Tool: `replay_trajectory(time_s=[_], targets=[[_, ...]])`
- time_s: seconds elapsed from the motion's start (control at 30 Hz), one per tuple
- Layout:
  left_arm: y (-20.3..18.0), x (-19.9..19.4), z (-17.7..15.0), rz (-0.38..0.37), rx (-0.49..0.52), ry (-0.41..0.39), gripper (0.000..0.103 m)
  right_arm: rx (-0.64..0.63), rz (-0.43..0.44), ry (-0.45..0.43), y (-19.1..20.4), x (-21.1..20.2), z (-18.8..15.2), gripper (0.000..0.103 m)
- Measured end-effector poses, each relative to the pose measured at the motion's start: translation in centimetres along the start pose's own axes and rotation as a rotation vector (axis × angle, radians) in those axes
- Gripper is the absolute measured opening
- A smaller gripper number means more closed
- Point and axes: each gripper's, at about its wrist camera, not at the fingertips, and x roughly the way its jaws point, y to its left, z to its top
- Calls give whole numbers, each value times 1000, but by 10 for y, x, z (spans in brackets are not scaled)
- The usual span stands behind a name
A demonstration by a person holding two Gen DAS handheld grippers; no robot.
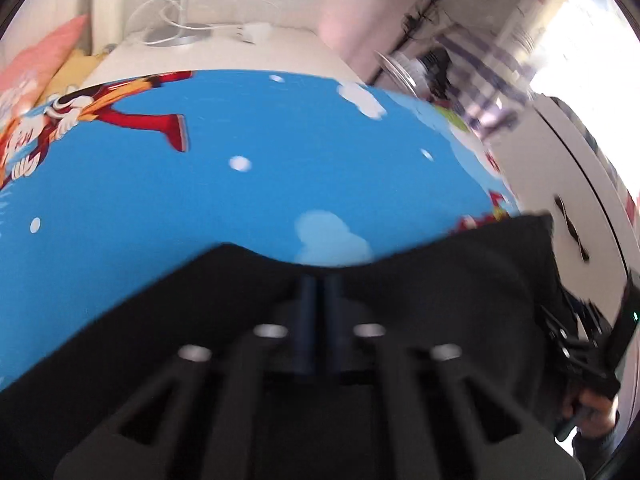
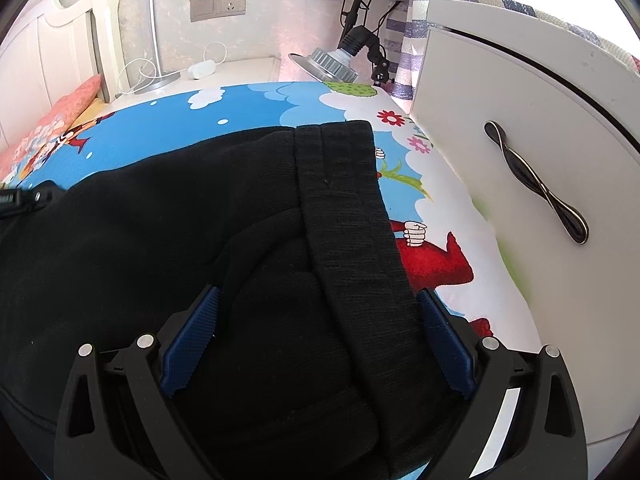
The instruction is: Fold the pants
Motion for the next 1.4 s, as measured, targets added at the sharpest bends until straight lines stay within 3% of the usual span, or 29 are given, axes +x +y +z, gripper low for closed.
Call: replay_trajectory(time_s=[0.07,0.17,0.3,0.4,0.47,0.53,0.57,0.6,0.7,0.77,0.83,0.97,1.07,1.17,1.2,1.4], targets=[[22,1,2,-98,-92,-12,2,-10,-2,3,0,-1,0,92],[20,-3,0,-71,-63,-29,2,-40,-35,24,8,-15,14,91],[21,1,-5,-95,-94,-51,2,-72,56,-140,31,-63,58,90],[15,3,-2,-86,-93,-55,2,-140,55,-166,56,-49,85,88],[8,-2,-4,-63,-79,-58,4,-192,-10,-130,69,-20,96,88],[-7,-18,-11,-40,-45,-82,24,-250,-103,-47,72,18,96,88],[-15,-31,-17,-39,-19,-115,43,-273,-145,-14,70,36,92,89],[-19,-47,-27,-38,-10,-157,47,-278,-131,3,67,45,87,92],[-5,-90,-62,-28,-93,-251,47,-222,-108,6,56,49,82,98],[17,-123,-91,28,-197,-337,47,-241,-146,-11,61,49,78,98],[45,-151,-121,175,-296,-381,47,-275,-204,-45,69,46,73,98],[74,-199,-165,485,-325,-384,46,-301,-245,-73,75,43,68,98],[100,-217,-197,649,-380,-310,48,-288,-234,-69,71,43,70,98],[130,-224,-232,731,-453,-252,48,-284,-233,-73,71,43,70,98],[136,-226,-240,728,-464,-266,48,-286,-238,-77,72,42,70,98],[134,-221,-243,765,-434,-307,53,-325,-286,-114,79,39,66,98]])
